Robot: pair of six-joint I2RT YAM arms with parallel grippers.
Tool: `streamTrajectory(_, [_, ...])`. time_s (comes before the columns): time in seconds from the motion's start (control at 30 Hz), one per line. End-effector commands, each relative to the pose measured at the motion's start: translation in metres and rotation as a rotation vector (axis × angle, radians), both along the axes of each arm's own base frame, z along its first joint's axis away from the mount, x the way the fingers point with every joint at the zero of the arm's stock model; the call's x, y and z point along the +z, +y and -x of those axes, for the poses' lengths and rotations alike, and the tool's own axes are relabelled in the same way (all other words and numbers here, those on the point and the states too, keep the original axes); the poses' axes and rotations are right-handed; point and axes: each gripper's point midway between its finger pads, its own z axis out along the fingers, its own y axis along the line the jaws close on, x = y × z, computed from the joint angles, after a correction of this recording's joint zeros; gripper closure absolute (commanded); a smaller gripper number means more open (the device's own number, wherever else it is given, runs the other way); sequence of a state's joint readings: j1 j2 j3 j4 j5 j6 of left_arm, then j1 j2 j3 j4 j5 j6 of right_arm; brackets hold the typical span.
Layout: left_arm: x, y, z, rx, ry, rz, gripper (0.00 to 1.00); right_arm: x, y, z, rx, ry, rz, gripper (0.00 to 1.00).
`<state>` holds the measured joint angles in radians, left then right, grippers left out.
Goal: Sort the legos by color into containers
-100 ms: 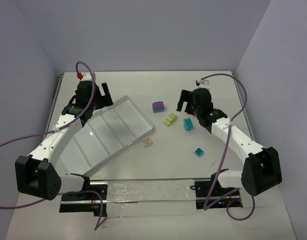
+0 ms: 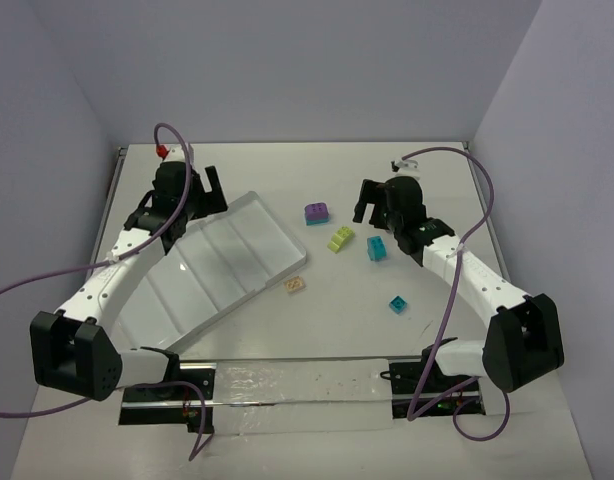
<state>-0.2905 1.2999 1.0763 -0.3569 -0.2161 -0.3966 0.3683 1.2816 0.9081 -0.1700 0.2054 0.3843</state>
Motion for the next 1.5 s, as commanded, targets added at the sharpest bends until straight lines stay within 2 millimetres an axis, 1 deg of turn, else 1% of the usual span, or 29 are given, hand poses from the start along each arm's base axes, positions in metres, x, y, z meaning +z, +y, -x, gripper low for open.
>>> streamTrajectory(0.0, [0.019,-0.023,0.002,-0.122,-0.04,0.004,0.01,0.02,0.004,-0.003,0.004,-0.069,-0.019,0.0])
streamTrajectory(0.07, [0.02,-0.031,0.001,-0.162,-0.036,-0.018,0.01,0.02,0.003,-0.002,0.001,-0.063,-0.021,0.0])
streamTrajectory(0.1, [0.022,-0.039,0.001,-0.185,-0.039,-0.026,0.01,0.02,0.003,-0.001,0.0,-0.063,-0.021,0.0])
streamTrajectory(0.17, [0.026,-0.054,-0.002,-0.23,-0.051,-0.056,0.01,0.017,-0.003,0.0,-0.043,-0.051,-0.028,0.0])
streamTrajectory(0.23, [0.03,-0.065,-0.005,-0.26,-0.061,-0.073,0.01,0.016,-0.009,0.0,-0.082,-0.046,-0.016,0.0])
streamTrajectory(0.27, [0.029,-0.072,-0.007,-0.282,-0.057,-0.076,0.01,0.015,-0.01,0.0,-0.086,-0.041,-0.014,0.0])
streamTrajectory(0.3, [0.027,-0.081,-0.01,-0.313,-0.051,-0.084,0.01,0.013,-0.011,0.001,-0.088,-0.033,-0.009,0.0])
streamTrajectory(0.37, [0.036,-0.1,-0.014,-0.377,-0.083,-0.101,0.01,0.013,-0.013,0.004,-0.095,-0.028,-0.004,0.0])
streamTrajectory(0.47, [0.042,-0.125,-0.026,-0.463,-0.114,-0.128,0.01,0.016,-0.023,0.009,-0.144,-0.034,0.003,0.0])
streamTrajectory(0.5, [0.044,-0.13,-0.03,-0.475,-0.117,-0.124,0.01,0.019,-0.028,0.01,-0.167,-0.043,0.005,0.0])
streamTrajectory(0.57, [0.047,-0.143,-0.044,-0.531,-0.142,-0.136,0.01,0.026,-0.043,0.014,-0.238,-0.066,0.025,0.0])
streamTrajectory(0.63, [0.05,-0.161,-0.052,-0.597,-0.154,-0.13,0.01,0.033,-0.049,0.018,-0.261,-0.089,0.028,0.0])
streamTrajectory(0.7, [0.041,-0.178,-0.061,-0.647,-0.141,-0.143,0.01,0.046,-0.052,0.023,-0.268,-0.126,0.007,0.0])
streamTrajectory(0.73, [0.03,-0.187,-0.063,-0.675,-0.122,-0.157,0.01,0.048,-0.052,0.024,-0.267,-0.135,0.002,0.0])
streamTrajectory(0.77, [0.026,-0.194,-0.063,-0.71,-0.124,-0.182,0.02,0.052,-0.053,0.027,-0.265,-0.149,-0.006,0.0])
streamTrajectory(0.8, [0.027,-0.201,-0.064,-0.748,-0.137,-0.211,0.02,0.056,-0.053,0.029,-0.262,-0.167,-0.016,0.0])
streamTrajectory(0.83, [0.02,-0.208,-0.063,-0.781,-0.13,-0.226,0.02,0.06,-0.054,0.031,-0.261,-0.182,-0.024,0.0])
streamTrajectory(0.87, [0.007,-0.218,-0.062,-0.825,-0.113,-0.249,0.02,0.065,-0.055,0.034,-0.263,-0.202,-0.035,0.0])
streamTrajectory(0.9, [0.0,-0.225,-0.059,-0.866,-0.102,-0.26,0.02,0.071,-0.057,0.036,-0.268,-0.222,-0.046,0.0])
streamTrajectory(0.97, [-0.01,-0.24,-0.049,-1.01,-0.123,-0.29,0.04,0.076,-0.062,0.038,-0.293,-0.239,-0.05,0.0])
streamTrajectory(1.03, [-0.017,-0.249,-0.046,-1.06,-0.182,-0.341,0.03,0.08,-0.066,0.04,-0.306,-0.251,-0.048,0.0])
streamTrajectory(1.13, [-0.017,-0.251,-0.048,-1.077,-0.226,-0.384,0.01,0.081,-0.069,0.041,-0.319,-0.257,-0.04,0.0])
streamTrajectory(1.23, [-0.03,-0.258,-0.048,-1.14,-0.188,-0.415,0.01,0.079,-0.067,0.04,-0.315,-0.249,-0.042,0.0])
streamTrajectory(1.27, [-0.04,-0.261,-0.049,-1.159,-0.167,-0.432,0.02,0.077,-0.067,0.039,-0.318,-0.242,-0.043,0.0])
streamTrajectory(1.3, [-0.045,-0.263,-0.051,-1.178,-0.165,-0.454,0.02,0.076,-0.067,0.039,-0.319,-0.236,-0.045,0.0])
streamTrajectory(1.47, [-0.064,-0.269,-0.053,-1.234,-0.17,-0.522,0.03,0.069,-0.064,0.037,-0.317,-0.206,-0.039,0.0])
